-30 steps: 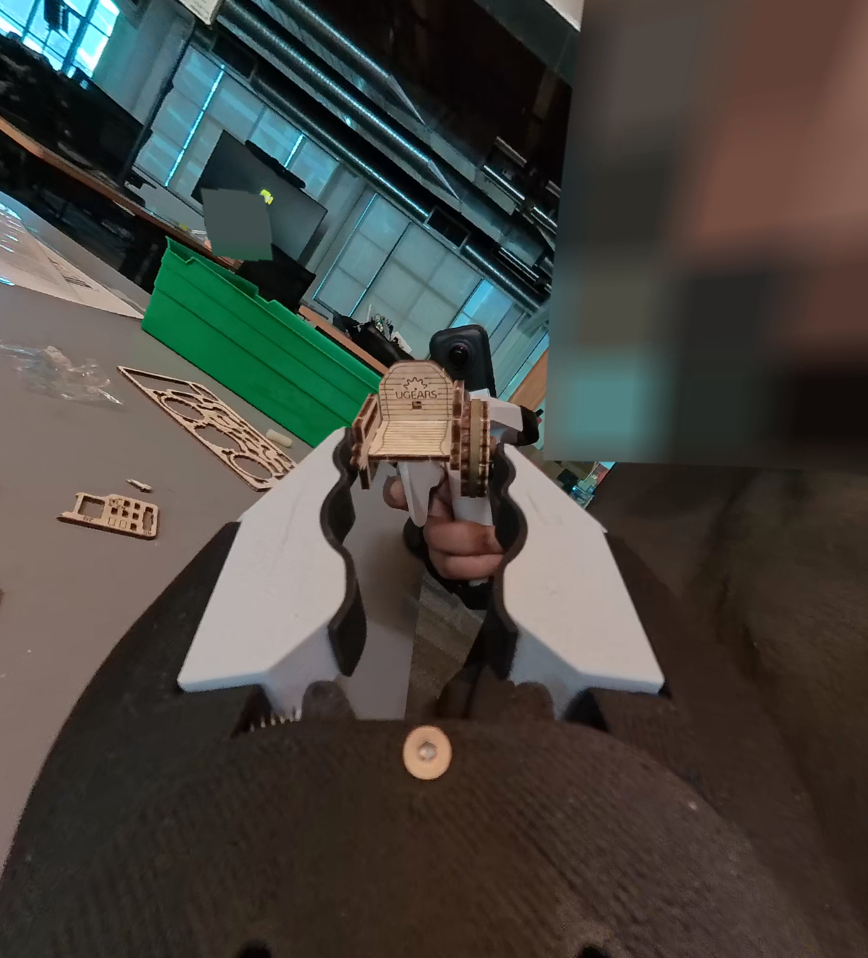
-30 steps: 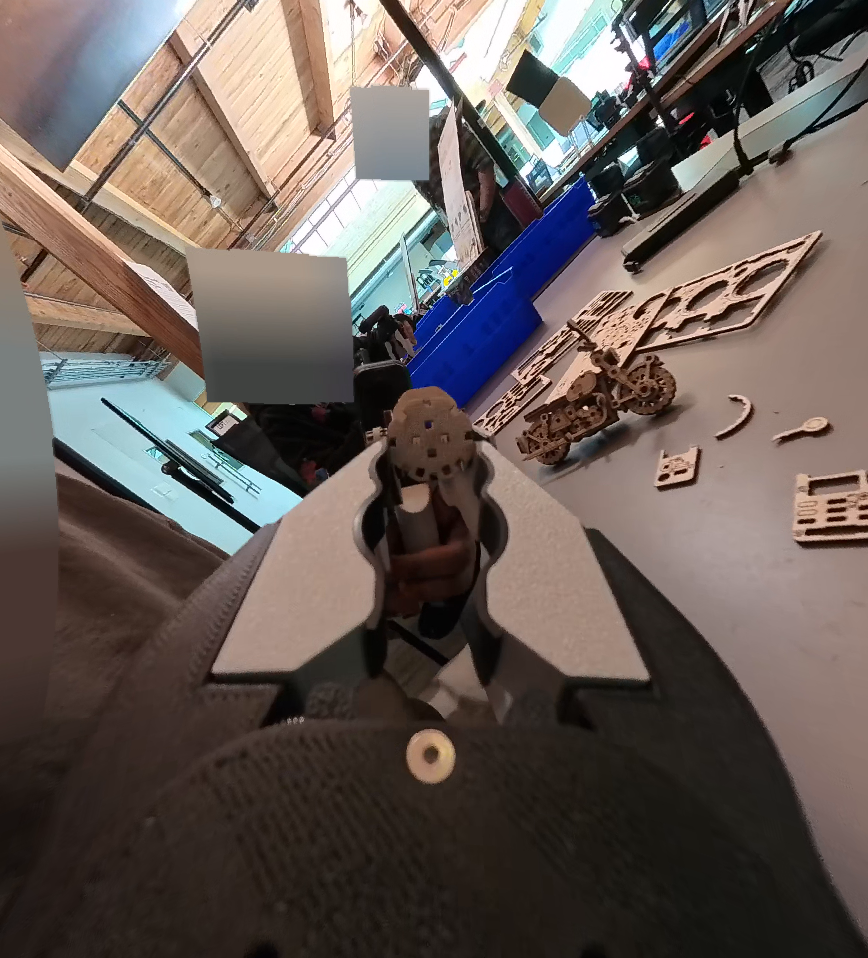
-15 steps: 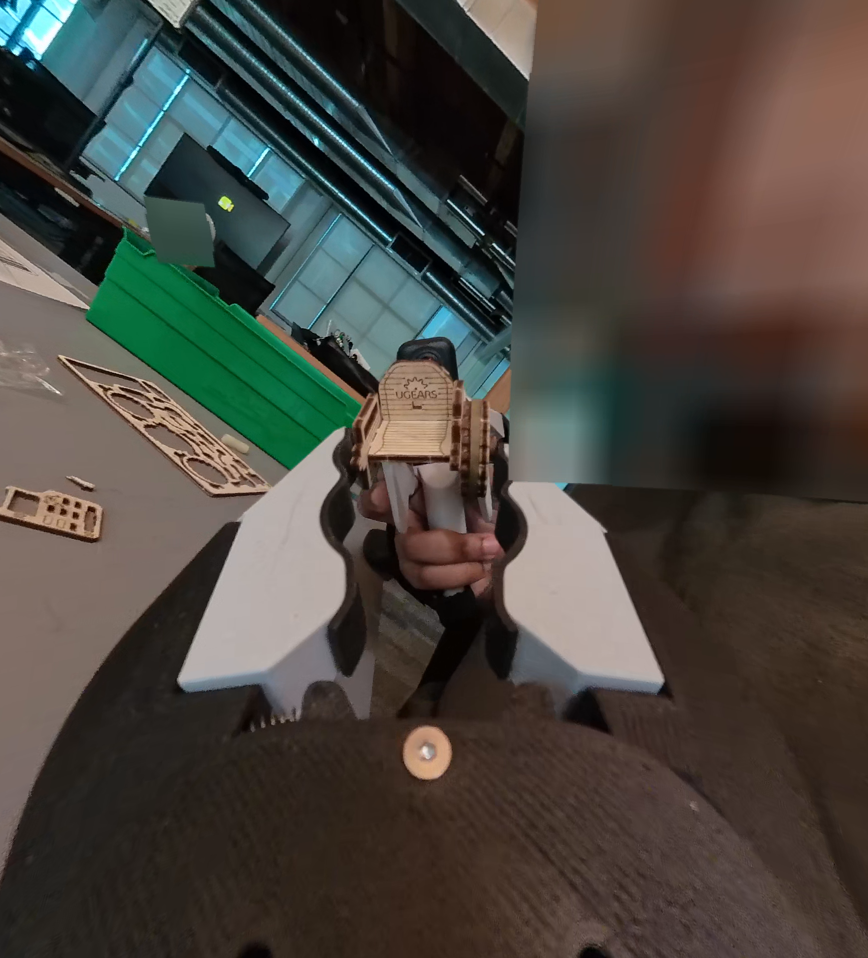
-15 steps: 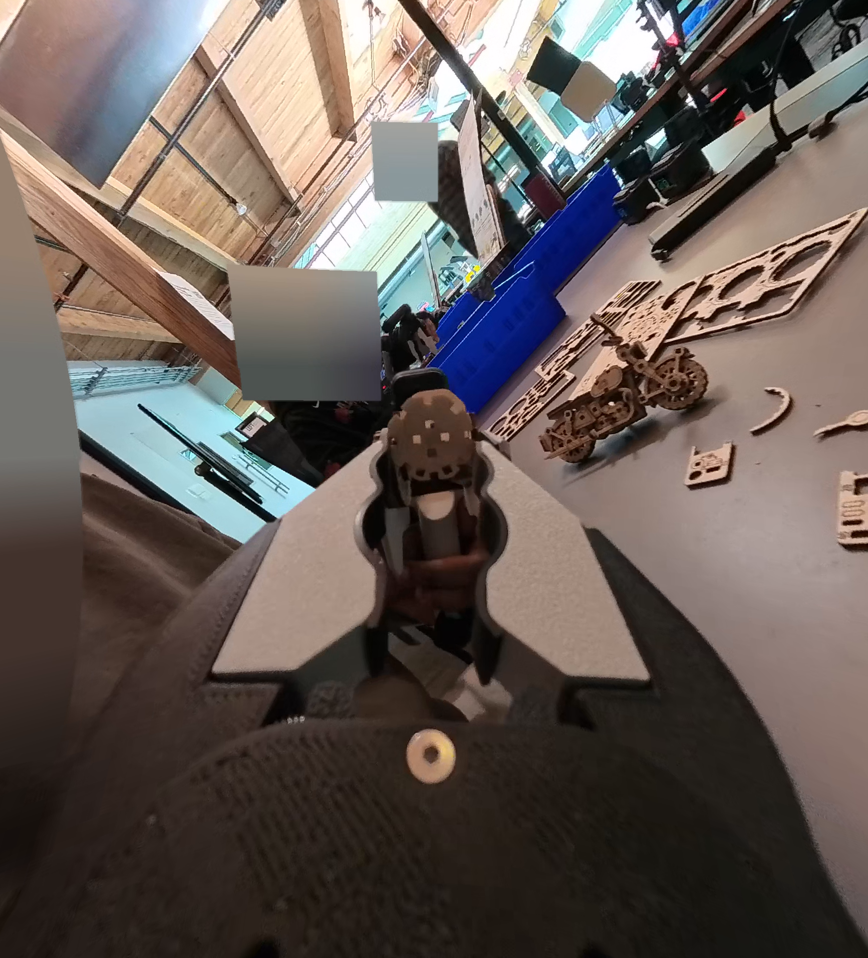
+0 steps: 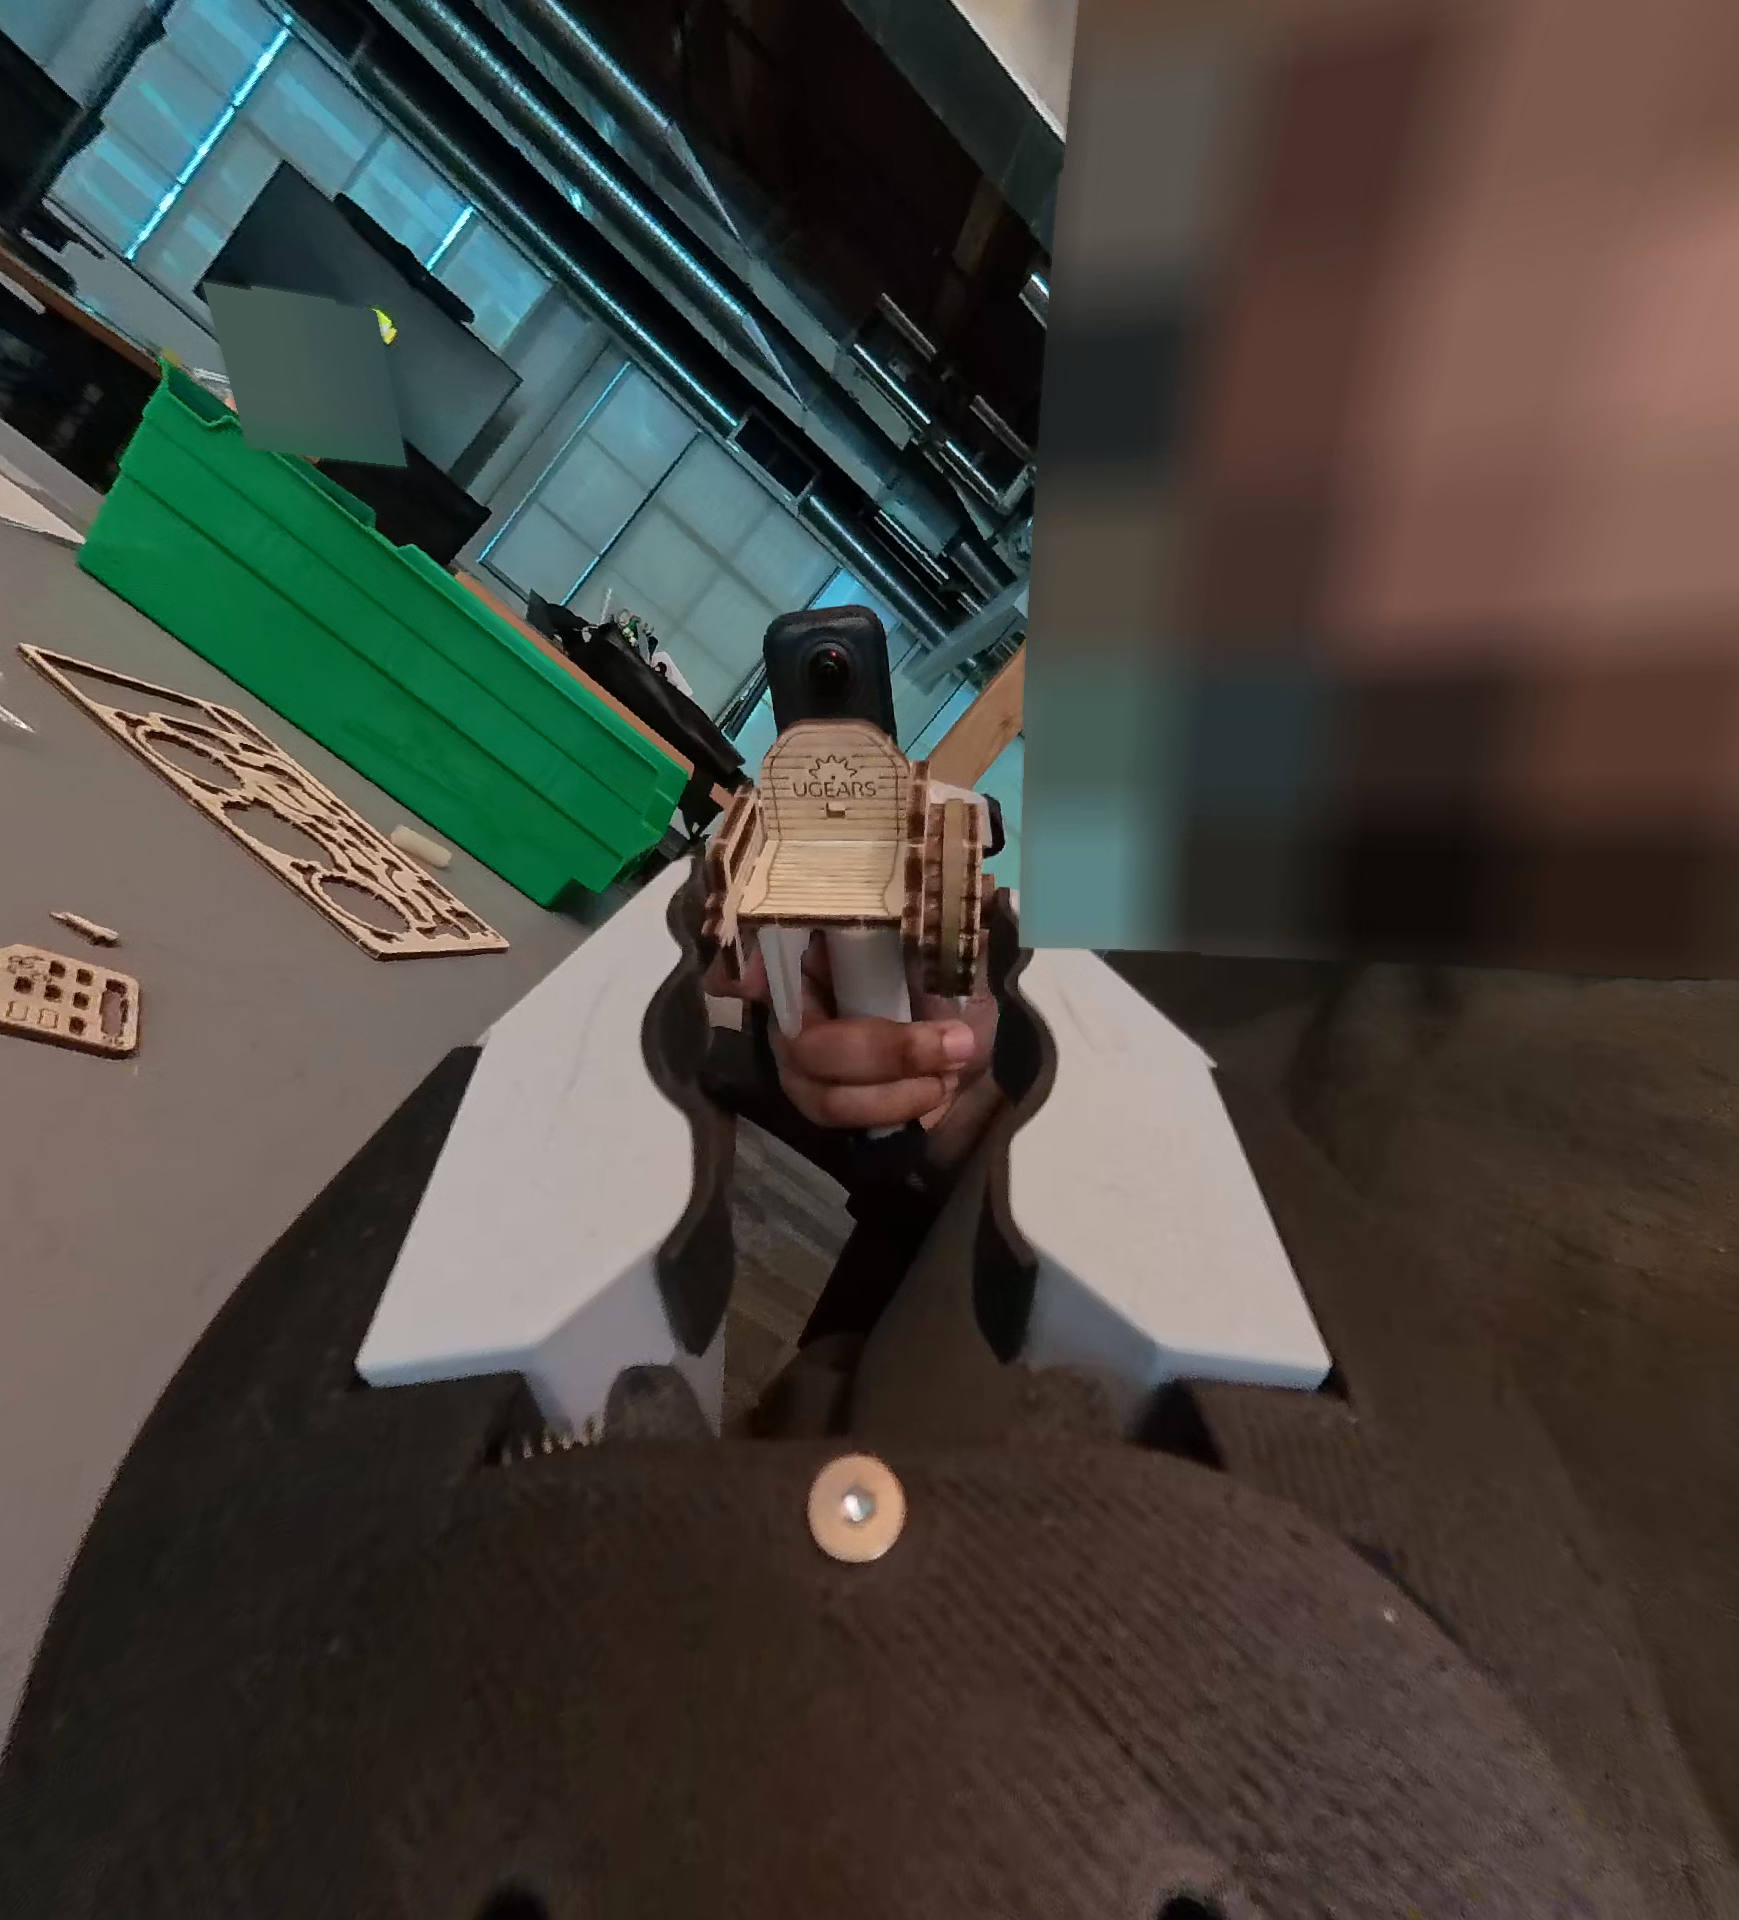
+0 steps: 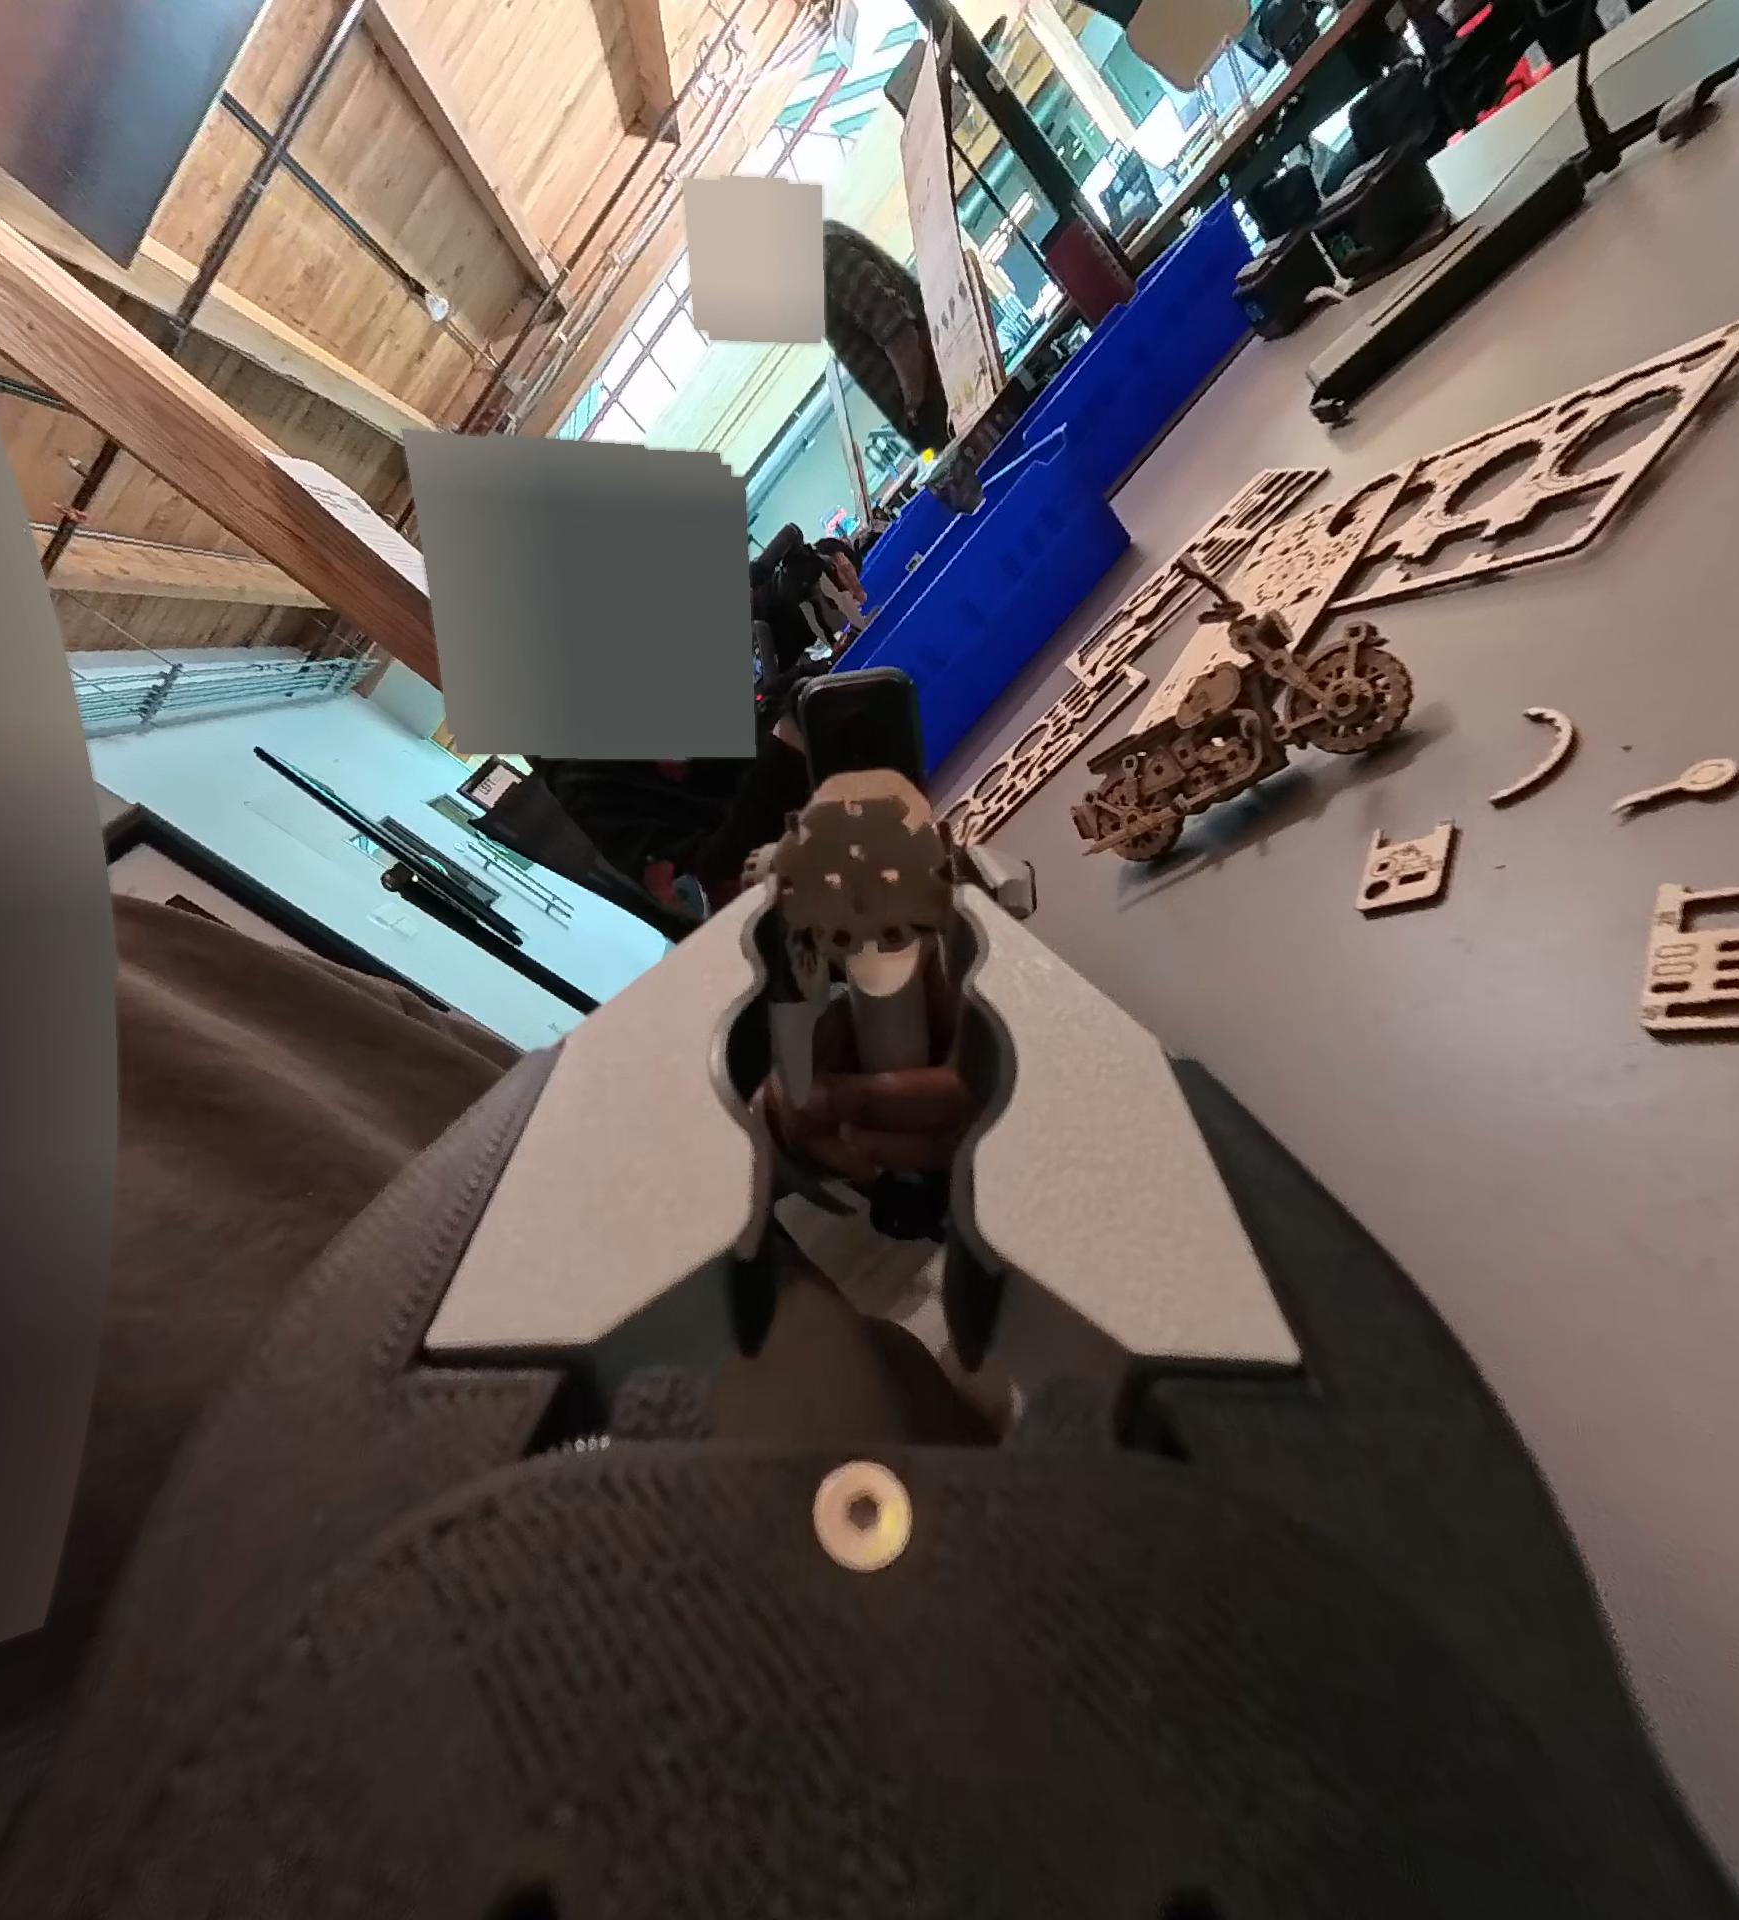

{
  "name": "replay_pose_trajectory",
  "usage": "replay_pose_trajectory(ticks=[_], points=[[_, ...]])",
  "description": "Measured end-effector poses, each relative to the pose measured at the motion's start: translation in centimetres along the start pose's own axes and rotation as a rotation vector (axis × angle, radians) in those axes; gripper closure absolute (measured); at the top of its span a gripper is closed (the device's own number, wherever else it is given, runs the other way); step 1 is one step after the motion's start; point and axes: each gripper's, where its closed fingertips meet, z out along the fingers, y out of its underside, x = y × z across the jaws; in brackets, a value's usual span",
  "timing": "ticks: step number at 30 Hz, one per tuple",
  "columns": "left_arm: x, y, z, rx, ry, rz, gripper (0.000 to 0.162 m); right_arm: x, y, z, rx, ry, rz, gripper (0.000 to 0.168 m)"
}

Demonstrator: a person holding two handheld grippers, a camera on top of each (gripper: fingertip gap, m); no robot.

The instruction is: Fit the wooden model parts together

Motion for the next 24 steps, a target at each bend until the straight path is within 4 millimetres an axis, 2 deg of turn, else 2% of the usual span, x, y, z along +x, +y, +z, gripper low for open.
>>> replay_pose_trajectory(ticks=[5, 6, 7, 11, 24], points=[[0.0, 0.3, 0.0, -0.038, -0.004, 0.024, 0.112, 0.4, 0.3, -0.3, -0.039, 0.021, -0.006, 0.141], [0.0, 0.3, 0.0, -0.048, -0.005, 0.027, 0.112, 0.7, 0.4, -0.4, -0.048, 0.038, -0.015, 0.152], [0.1, 0.4, 0.0, -0.061, -0.006, 0.033, 0.112, 0.8, 0.5, -0.5, -0.056, 0.040, -0.027, 0.156], [0.0, 1.1, 0.1, -0.121, -0.033, 0.084, 0.112, 0.9, 0.9, -0.7, -0.095, 0.032, -0.045, 0.161], [-0.1, 1.5, -0.2, -0.179, -0.061, 0.107, 0.113, 0.5, 0.7, -0.7, -0.063, -0.015, -0.024, 0.165]])
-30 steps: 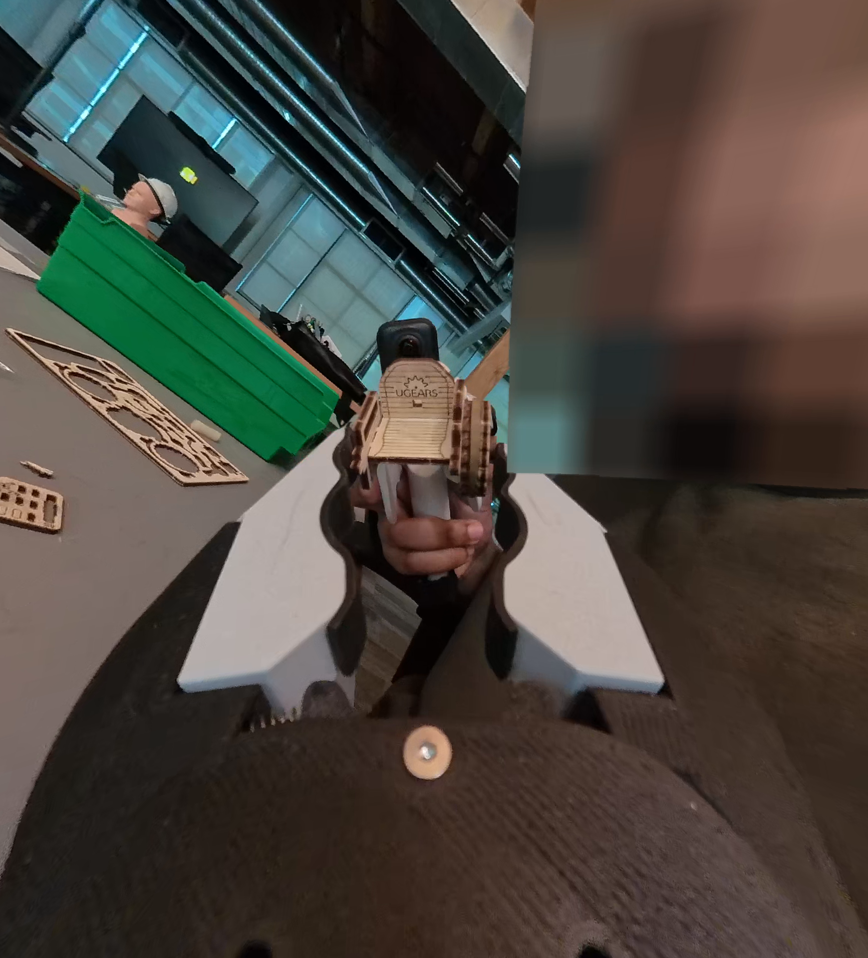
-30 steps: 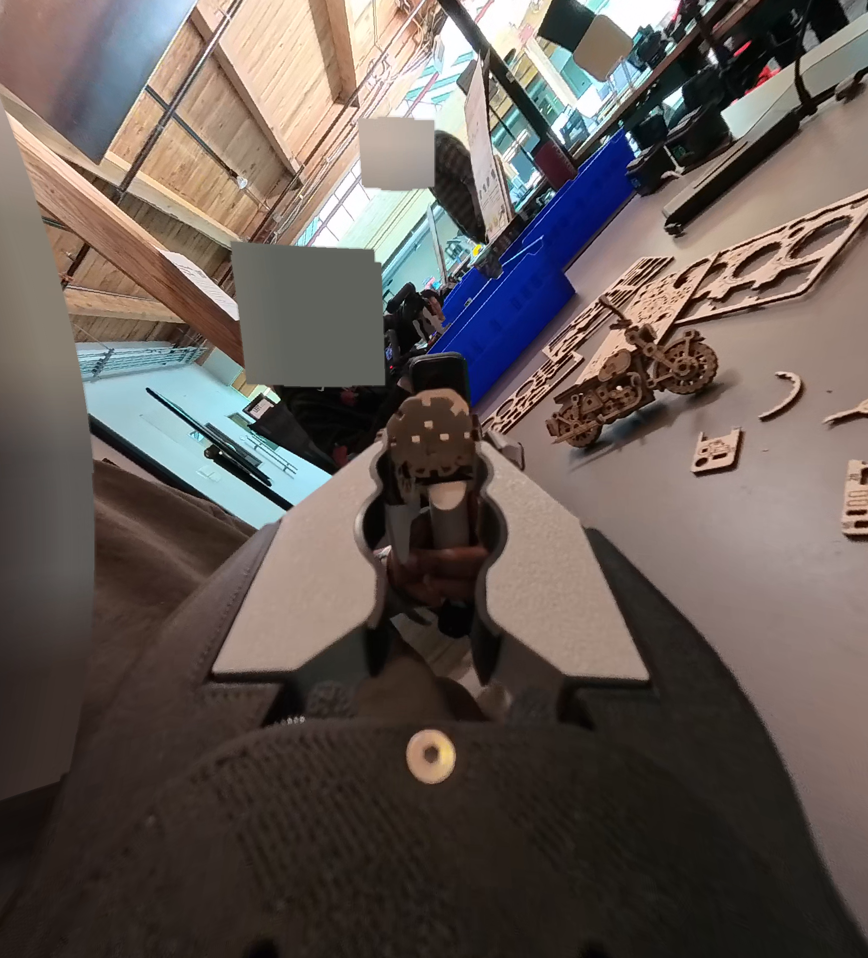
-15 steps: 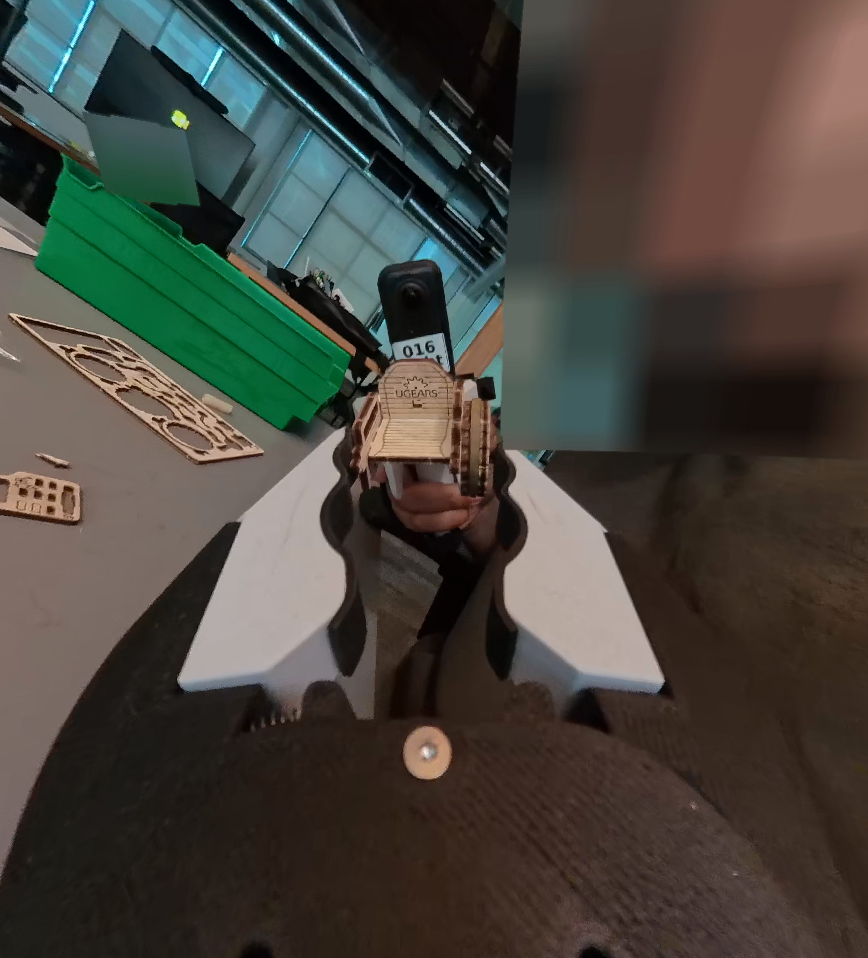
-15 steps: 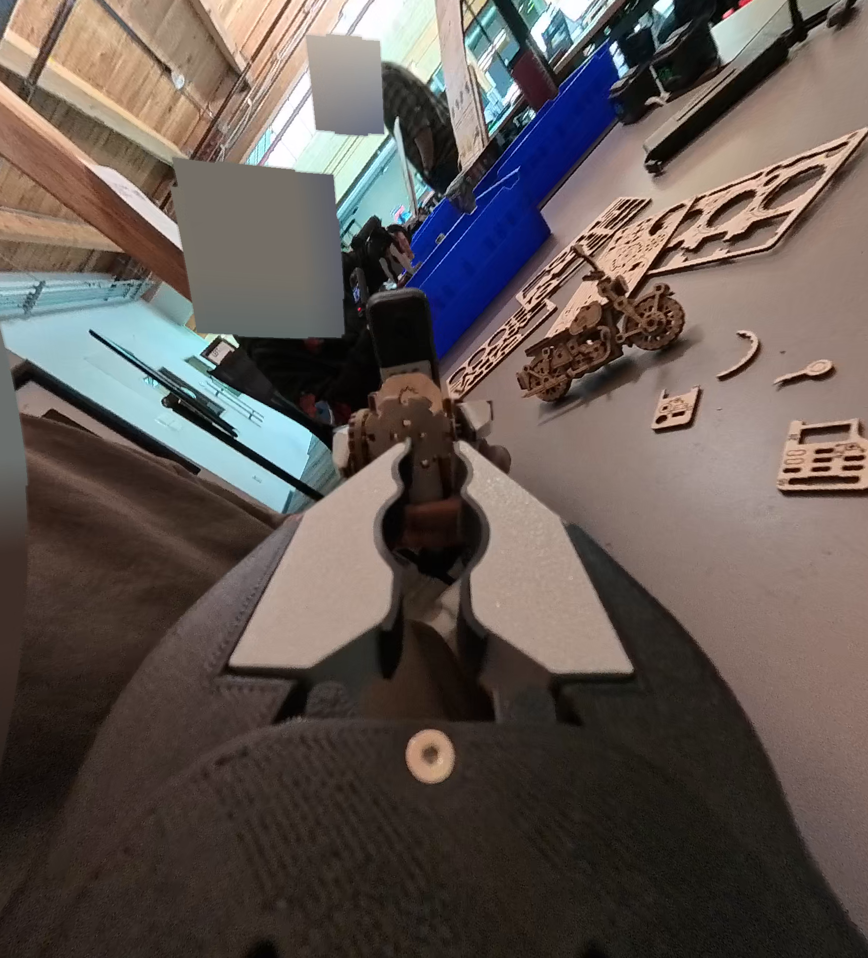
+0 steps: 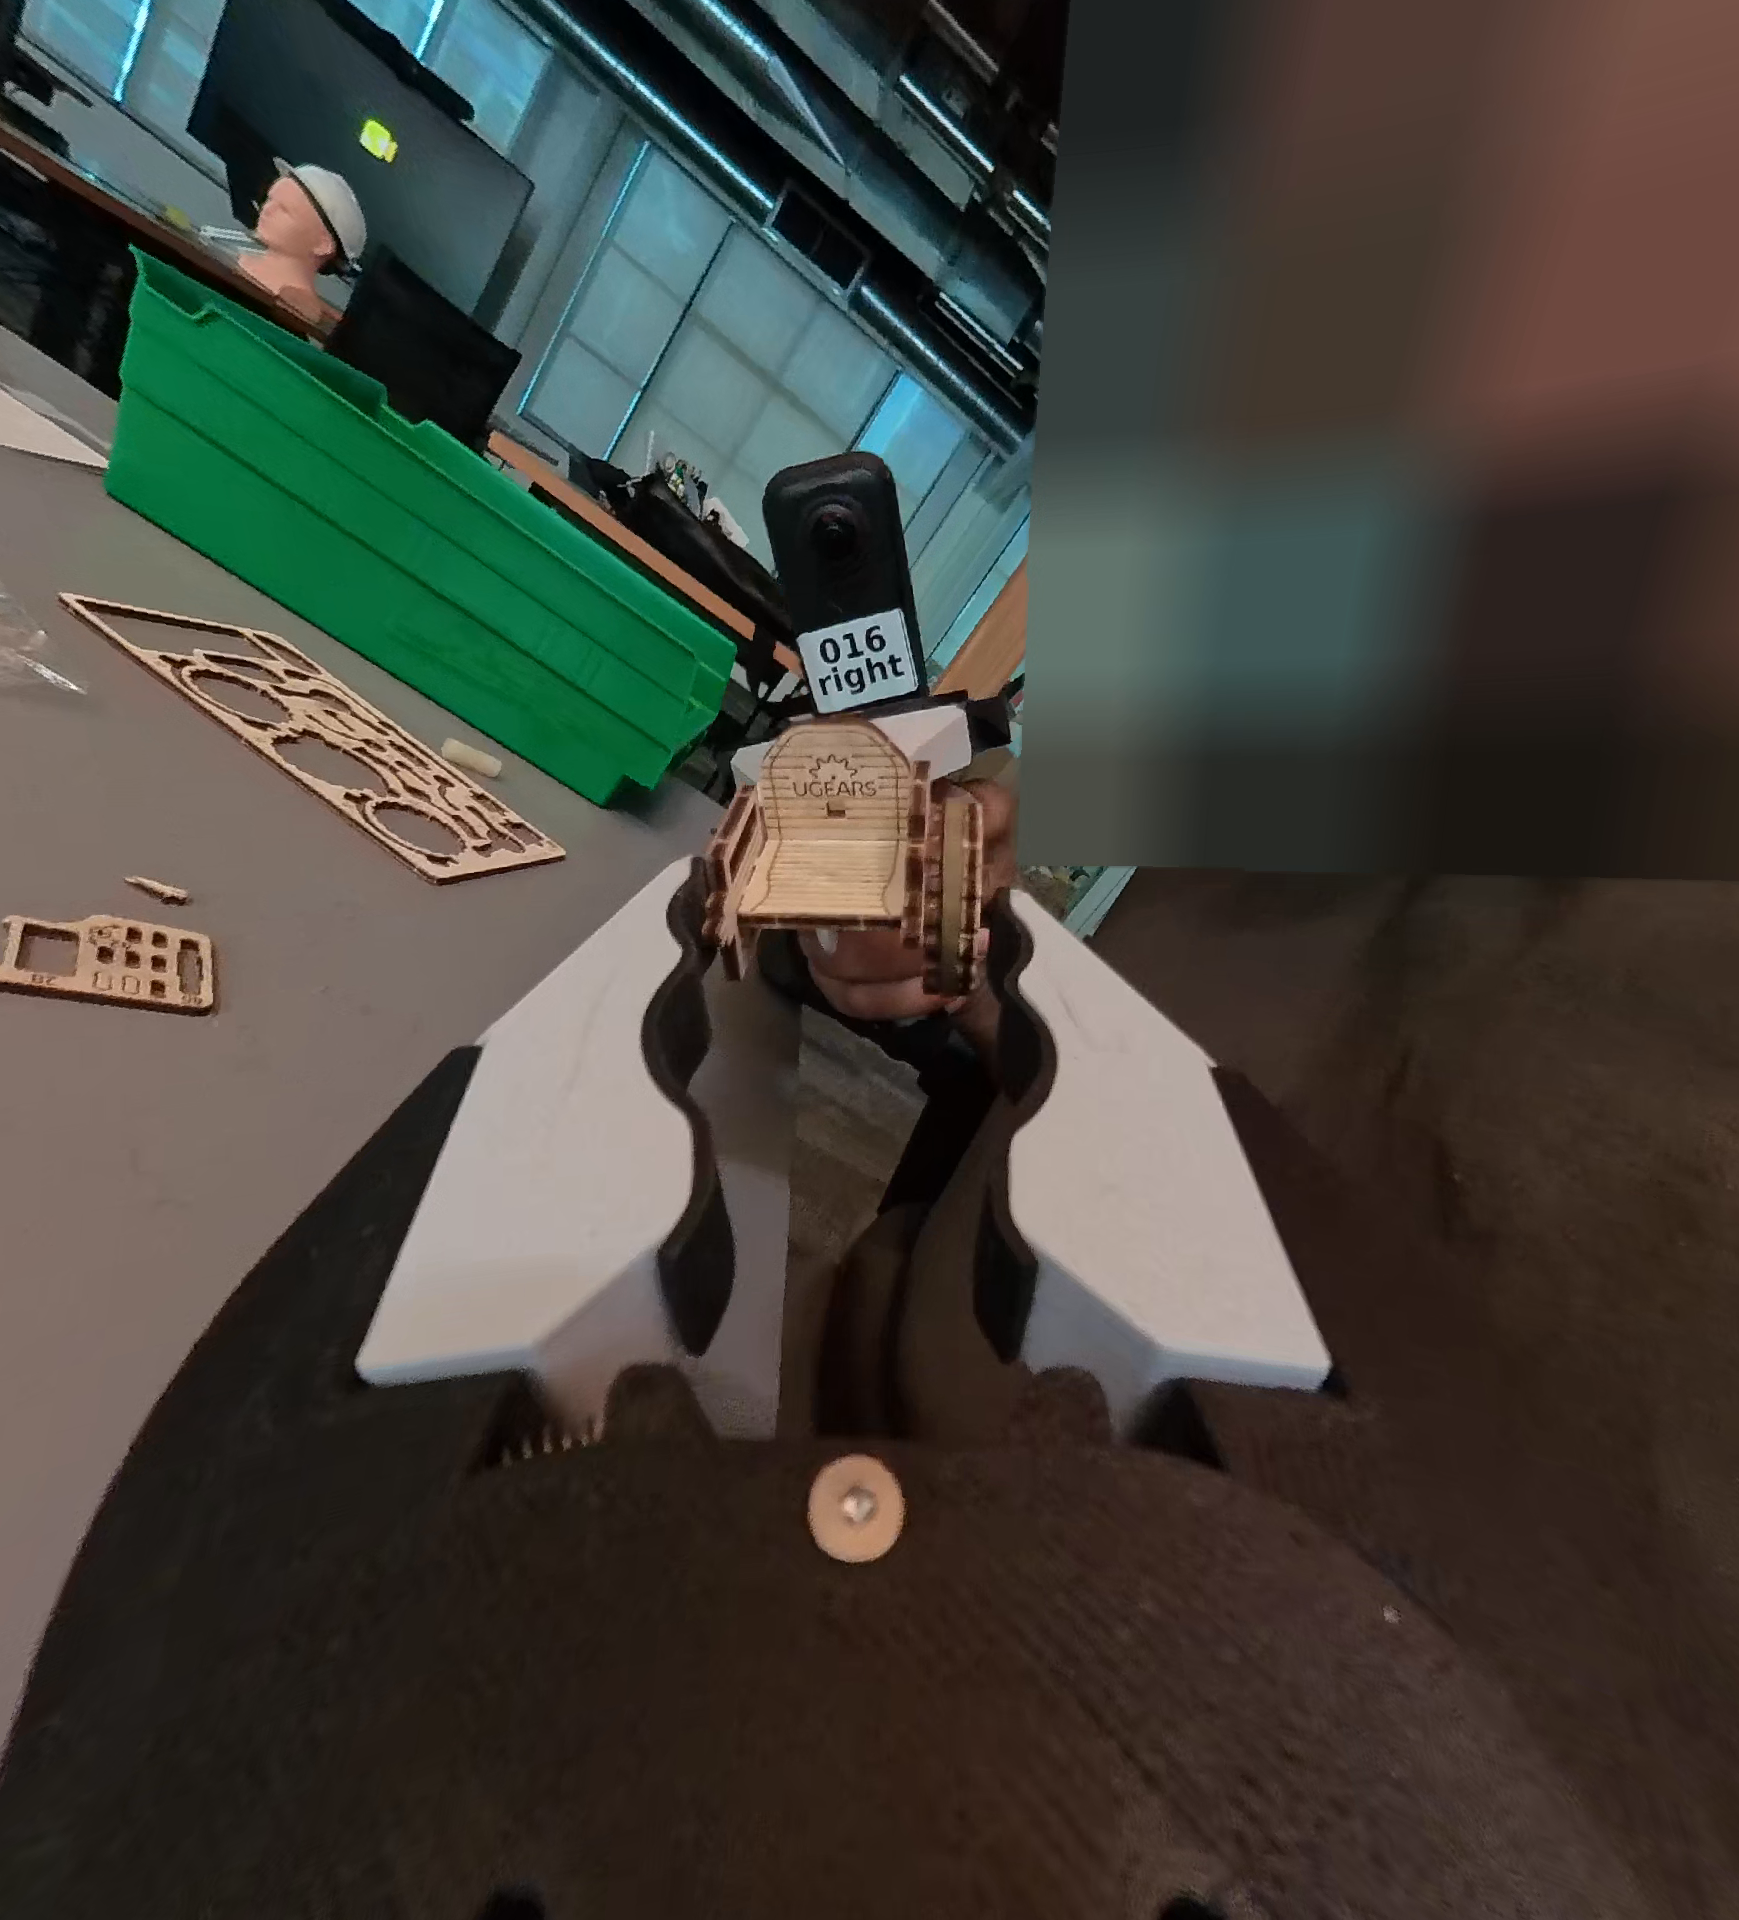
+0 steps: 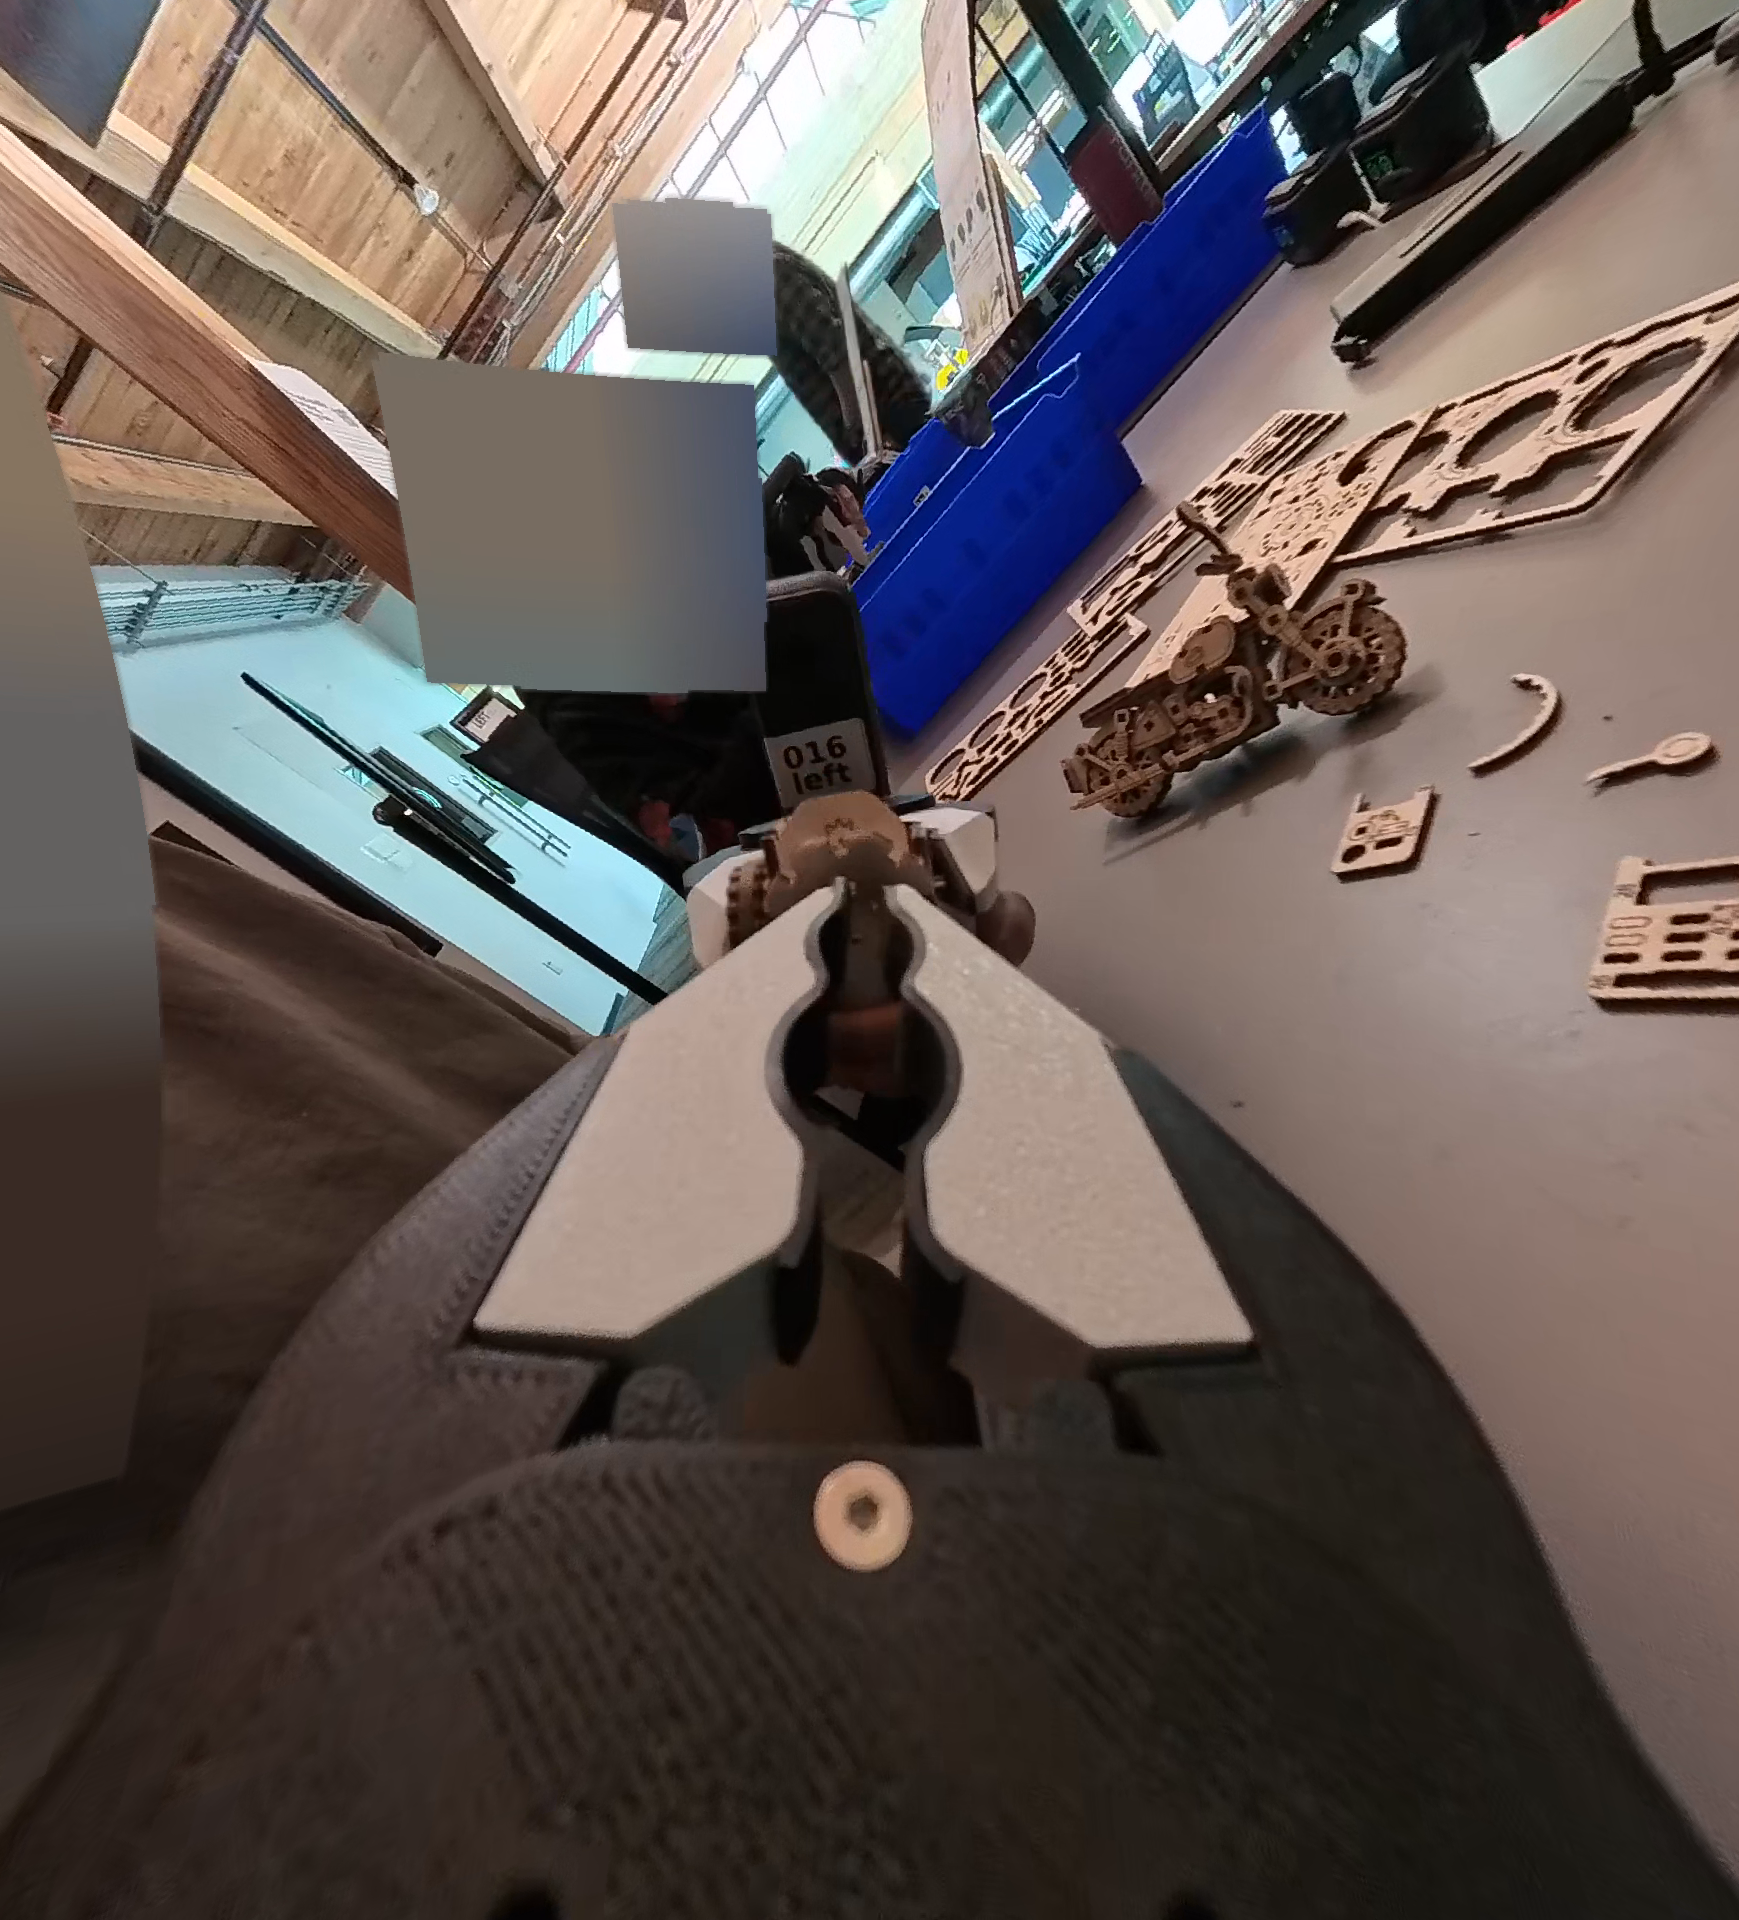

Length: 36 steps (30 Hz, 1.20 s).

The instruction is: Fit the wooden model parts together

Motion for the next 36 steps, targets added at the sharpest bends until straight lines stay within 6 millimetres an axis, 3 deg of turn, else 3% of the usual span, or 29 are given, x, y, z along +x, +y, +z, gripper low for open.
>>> replay_pose_trajectory(ticks=[17, 36], points=[[-0.8, 1.1, -0.1, -0.086, -0.067, 0.037, 0.112, 0.6, 0.4, 0.2, -0.013, 0.020, 0.042, 0.168], [-0.3, 0.6, 0.5, -0.007, 0.000, -0.083, 0.112, 0.1, -0.9, -0.3, 0.048, 0.023, -0.016, 0.168]])
